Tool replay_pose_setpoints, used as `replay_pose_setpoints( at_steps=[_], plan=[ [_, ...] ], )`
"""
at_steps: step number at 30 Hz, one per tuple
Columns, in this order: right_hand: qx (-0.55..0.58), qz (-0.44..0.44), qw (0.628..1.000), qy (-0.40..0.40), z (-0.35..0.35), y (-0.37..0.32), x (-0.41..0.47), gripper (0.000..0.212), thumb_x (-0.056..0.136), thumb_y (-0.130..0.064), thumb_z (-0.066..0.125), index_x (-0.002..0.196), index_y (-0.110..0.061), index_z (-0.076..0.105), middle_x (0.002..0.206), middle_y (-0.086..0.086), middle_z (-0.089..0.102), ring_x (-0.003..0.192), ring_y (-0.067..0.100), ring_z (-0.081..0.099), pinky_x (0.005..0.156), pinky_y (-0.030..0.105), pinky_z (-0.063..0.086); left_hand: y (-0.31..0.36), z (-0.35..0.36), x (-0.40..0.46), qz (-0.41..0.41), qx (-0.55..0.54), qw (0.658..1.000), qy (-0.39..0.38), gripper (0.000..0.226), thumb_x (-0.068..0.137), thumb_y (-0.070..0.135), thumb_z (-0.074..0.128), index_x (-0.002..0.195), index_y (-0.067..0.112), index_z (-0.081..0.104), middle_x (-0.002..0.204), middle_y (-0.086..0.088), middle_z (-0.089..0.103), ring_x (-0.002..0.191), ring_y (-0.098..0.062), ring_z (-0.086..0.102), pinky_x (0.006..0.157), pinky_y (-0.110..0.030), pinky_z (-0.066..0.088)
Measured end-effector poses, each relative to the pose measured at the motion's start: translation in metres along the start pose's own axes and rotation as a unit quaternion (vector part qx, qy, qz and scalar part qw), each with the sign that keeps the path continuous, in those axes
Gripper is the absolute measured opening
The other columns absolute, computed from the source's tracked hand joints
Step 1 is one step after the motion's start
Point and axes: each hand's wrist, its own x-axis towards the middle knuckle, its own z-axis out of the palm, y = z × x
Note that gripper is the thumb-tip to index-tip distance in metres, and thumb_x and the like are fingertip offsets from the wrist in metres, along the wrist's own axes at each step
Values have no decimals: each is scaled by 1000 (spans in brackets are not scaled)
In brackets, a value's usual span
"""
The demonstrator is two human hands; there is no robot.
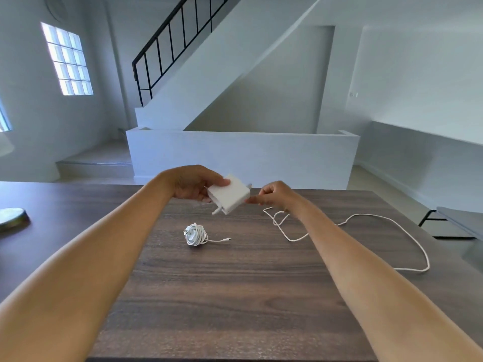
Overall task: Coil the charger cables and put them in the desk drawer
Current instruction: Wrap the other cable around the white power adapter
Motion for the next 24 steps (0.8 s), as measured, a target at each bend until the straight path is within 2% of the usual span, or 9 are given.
replay_pose_setpoints(
  at_steps=[4, 8, 10, 13, 16, 18, 21, 23, 24],
  plan=[
    [-86, -13, 996, -4, -33, -21, -1, 38, 65, -46, 83, 59, -15, 61, 51, -4, 42, 53, 11, 34, 53, 27, 26, 0, 12, 6, -12, 143, 989, -25, 28, 85, 18, 68, 111, 6, 67, 82, -4, 65, 71, -12, 57, 58, -18, 48],
    [-131, -11, 991, 6, -49, -27, -2, 30, 72, -39, 79, 56, -16, 66, 61, 6, 46, 60, 16, 38, 59, 28, 29, -5, 24, 18, 11, 206, 978, 4, 20, 83, 20, 71, 102, 13, 72, 87, -7, 66, 77, -16, 56, 65, -23, 48],
    [-138, -2, 990, 13, -51, -25, -4, 28, 76, -35, 76, 58, -15, 67, 64, 8, 49, 62, 18, 41, 60, 28, 31, -8, 27, 24, 37, 239, 969, 44, 19, 83, 23, 72, 100, 15, 72, 86, -4, 68, 77, -14, 60, 65, -22, 50],
    [-141, 21, 990, 17, -48, -22, -10, 25, 83, -30, 69, 63, -13, 68, 59, 5, 49, 53, 16, 39, 55, 27, 32, -11, 33, 32, 88, 280, 949, 116, 24, 85, 24, 70, 102, 7, 69, 82, -2, 66, 71, -11, 59, 56, -18, 49],
    [-113, 48, 992, 29, -42, -22, -13, 24, 86, -20, 61, 64, -12, 66, 53, 3, 44, 48, 17, 35, 49, 24, 30, -16, 37, 43, 107, 363, 904, 197, 33, 84, 30, 69, 107, 7, 68, 97, -5, 67, 90, -20, 61, 76, -30, 49],
    [-87, 62, 993, 41, -38, -23, -14, 23, 85, -14, 56, 64, -12, 64, 56, 4, 46, 50, 18, 37, 48, 24, 31, -18, 42, 50, 112, 396, 875, 255, 34, 85, 34, 66, 105, 7, 66, 99, -6, 65, 93, -23, 59, 77, -33, 47],
    [5, 81, 996, 44, -30, -25, -18, 15, 81, -9, 57, 69, -8, 65, 58, 3, 49, 49, 15, 39, 45, 23, 31, -22, 47, 59, 121, 345, 870, 331, 26, 86, 33, 62, 81, 8, 59, 82, -5, 57, 75, -22, 54, 63, -28, 41],
    [60, 94, 994, 16, -23, -26, -24, 15, 83, -10, 58, 71, -8, 67, 56, 2, 47, 47, 12, 36, 43, 21, 28, -22, 46, 63, 114, 232, 890, 376, 33, 86, 31, 62, 63, 11, 48, 69, -6, 53, 67, -25, 55, 58, -27, 43],
    [82, 100, 992, -3, -19, -25, -26, 18, 85, -11, 57, 71, -8, 68, 55, 1, 46, 46, 11, 35, 42, 20, 27, -21, 43, 64, 106, 149, 904, 386, 35, 86, 30, 63, 60, 12, 48, 69, -9, 56, 69, -29, 61, 63, -29, 51]
  ],
)
